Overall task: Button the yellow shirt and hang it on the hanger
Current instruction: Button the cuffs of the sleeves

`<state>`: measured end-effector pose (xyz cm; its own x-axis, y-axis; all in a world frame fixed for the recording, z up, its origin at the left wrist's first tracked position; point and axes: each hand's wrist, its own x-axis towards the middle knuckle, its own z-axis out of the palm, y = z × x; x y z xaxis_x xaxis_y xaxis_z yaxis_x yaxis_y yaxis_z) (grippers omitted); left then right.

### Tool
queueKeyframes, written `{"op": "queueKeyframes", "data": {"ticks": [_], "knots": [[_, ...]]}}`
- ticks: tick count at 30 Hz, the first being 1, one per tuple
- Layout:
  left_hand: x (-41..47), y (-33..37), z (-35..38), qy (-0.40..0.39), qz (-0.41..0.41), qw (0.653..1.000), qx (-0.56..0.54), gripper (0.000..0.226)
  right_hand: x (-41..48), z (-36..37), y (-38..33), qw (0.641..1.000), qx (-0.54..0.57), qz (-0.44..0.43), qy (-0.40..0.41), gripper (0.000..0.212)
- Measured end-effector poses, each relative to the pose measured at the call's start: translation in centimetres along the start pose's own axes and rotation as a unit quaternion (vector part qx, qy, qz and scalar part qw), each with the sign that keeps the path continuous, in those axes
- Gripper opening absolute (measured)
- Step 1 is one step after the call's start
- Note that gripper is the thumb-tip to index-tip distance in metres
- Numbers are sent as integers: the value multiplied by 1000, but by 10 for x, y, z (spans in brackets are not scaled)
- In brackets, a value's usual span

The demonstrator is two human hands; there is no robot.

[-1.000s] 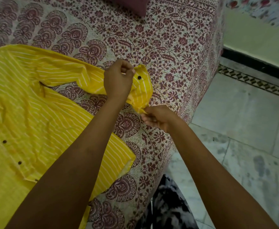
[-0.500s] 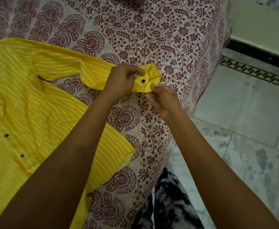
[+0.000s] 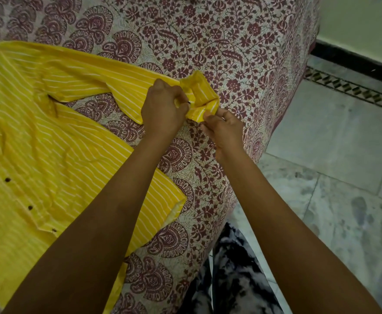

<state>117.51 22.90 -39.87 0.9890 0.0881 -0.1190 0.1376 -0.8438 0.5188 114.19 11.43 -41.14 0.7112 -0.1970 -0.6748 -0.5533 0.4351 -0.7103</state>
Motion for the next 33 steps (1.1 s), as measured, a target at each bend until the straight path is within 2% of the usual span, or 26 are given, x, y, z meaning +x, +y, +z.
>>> {"op": "queueKeyframes", "data": {"ticks": [3, 8, 15, 18, 21, 24, 28, 33], "knots": [[-4, 1, 4, 7, -2, 1000, 26, 14, -3, 6, 3, 1000, 6, -18, -7, 14], [-8, -3, 8, -17, -25, 998, -53, 15, -3, 10, 7, 1000, 26, -17, -4, 15], [-7, -3, 10, -1, -60, 996, -58, 13, -4, 10, 10, 999, 26, -29, -22, 15], [-4, -5, 7, -26, -67, 989, -129, 14, -2, 7, 9, 997, 70, -14, -41, 12], [-3, -6, 3, -72, -81, 971, -215, 15, 4, 2, 8, 992, 105, 20, -64, 19], [-4, -4, 2, -82, -92, 965, -232, 15, 4, 6, 9, 995, 89, 16, -51, 8], [-6, -3, 8, -90, -119, 959, -241, 11, 3, 11, 9, 998, 43, -36, -16, 14], [-9, 2, 9, -103, -152, 939, -291, 11, 7, 10, 15, 983, -80, -164, 32, 21]]}}
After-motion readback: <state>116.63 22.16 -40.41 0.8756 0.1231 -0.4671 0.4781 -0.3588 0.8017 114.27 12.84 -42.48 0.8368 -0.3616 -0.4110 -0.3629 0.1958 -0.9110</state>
